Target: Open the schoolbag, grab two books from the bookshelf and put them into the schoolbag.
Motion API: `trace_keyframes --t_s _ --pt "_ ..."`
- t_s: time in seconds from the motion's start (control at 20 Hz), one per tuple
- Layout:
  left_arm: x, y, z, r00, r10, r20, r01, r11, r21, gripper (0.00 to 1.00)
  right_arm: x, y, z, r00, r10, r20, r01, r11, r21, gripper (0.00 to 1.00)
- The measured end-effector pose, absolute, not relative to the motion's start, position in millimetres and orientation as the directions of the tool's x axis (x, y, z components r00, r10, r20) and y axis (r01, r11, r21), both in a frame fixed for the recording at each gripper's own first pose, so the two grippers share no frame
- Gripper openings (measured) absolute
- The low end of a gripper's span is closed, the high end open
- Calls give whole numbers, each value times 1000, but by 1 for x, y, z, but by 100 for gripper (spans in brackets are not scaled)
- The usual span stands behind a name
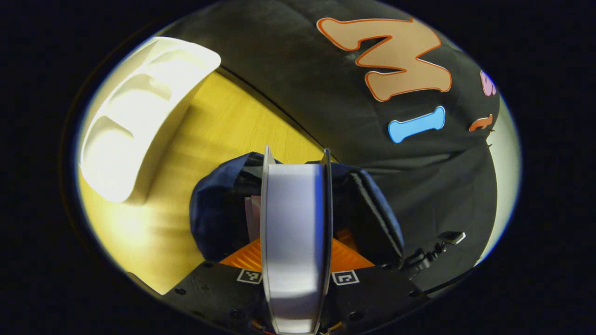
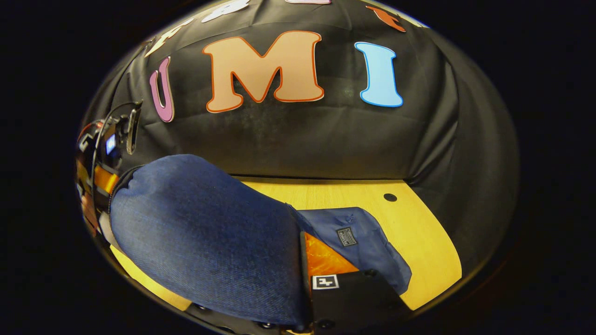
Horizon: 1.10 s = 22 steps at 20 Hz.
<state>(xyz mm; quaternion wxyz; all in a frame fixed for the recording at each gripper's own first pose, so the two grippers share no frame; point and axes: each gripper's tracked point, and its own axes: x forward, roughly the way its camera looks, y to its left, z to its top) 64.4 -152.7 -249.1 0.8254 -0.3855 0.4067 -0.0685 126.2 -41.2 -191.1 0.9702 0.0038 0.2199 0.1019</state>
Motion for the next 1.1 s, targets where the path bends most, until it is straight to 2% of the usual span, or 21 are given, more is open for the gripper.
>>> trace_keyframes --t_s 0.2,0.5,0.6,0.95,1.1 --pt "74 -183 -274 688 -465 -558 -178 637 -750 38 125 -42 -191 883 205 -421 -197 978 64 8" --pt "102 -203 -303 754 -456 -473 -206 520 -829 38 122 -38 -191 885 223 -409 -216 974 63 9" --pt "114 -208 -316 760 -439 -479 -220 521 -825 37 121 -34 -191 884 234 -406 -227 972 65 9" --pt "134 -247 -343 762 -480 -434 -209 451 -868 38 117 -23 -189 885 240 -399 -222 971 91 9" --pt "137 -251 -348 756 -474 -452 -217 470 -856 39 118 -24 -190 887 226 -402 -212 974 78 10"
